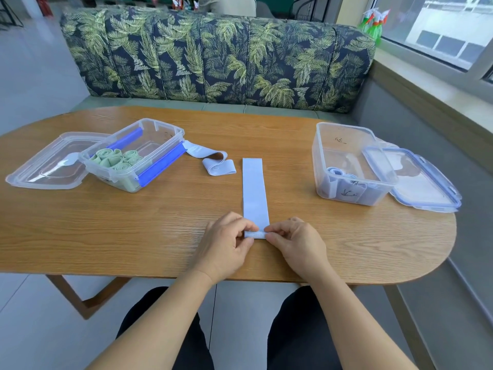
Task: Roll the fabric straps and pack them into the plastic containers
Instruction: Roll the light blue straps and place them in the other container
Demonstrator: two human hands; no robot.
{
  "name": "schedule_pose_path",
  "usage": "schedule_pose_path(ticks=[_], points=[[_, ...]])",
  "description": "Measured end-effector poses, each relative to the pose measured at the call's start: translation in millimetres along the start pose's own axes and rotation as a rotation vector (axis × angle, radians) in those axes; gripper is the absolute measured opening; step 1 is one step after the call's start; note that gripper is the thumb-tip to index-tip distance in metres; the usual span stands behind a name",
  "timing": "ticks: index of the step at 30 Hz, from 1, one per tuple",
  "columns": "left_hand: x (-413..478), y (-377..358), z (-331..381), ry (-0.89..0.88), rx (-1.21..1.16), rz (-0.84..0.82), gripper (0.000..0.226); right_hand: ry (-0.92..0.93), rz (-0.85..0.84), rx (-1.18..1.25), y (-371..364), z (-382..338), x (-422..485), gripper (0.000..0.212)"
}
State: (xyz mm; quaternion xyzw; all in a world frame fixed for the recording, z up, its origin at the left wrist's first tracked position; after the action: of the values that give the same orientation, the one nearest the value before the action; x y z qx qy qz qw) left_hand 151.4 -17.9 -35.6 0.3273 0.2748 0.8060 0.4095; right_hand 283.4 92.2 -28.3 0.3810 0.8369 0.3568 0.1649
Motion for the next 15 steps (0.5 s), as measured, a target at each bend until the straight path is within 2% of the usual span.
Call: schedule_pose_path(ticks=[4,7,12,15], points=[[1.8,-1.9,-1.8,0.067,-0.007,-0.005,0.014,-0.054,-0.021,-0.018,0.7,-3.9,1.6,0.015],[1.8,-3.5,-3.4,0.097,-0.021,-0.005,0.013,-0.083,0.019,0.075,2.9,-5.3,-3.0,0.019],[4.8,-2.9,-4.6,0.117,-0.055,-0.005,0.012,-0.100,0.026,0.082,1.5,-7.2,-7.1,0.011],[4.5,-1.4,-3.1,0.121,-0.063,-0.003,0.012,-0.126,0.023,0.053,2.0,-9.7,-4.3,0.013]])
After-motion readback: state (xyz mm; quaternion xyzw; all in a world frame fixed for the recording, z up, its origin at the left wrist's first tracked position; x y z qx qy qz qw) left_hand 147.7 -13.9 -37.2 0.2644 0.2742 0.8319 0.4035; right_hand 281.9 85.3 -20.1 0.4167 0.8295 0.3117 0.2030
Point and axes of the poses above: each hand's wrist, its own x-axis towards the middle knuckle, its own y-axis out of the back of the hand, z = x × y, the point moved 3 cm from there along x, towards the middle knuckle, and after that the axes turned 2 degrees about y, right-handed, at the moved point
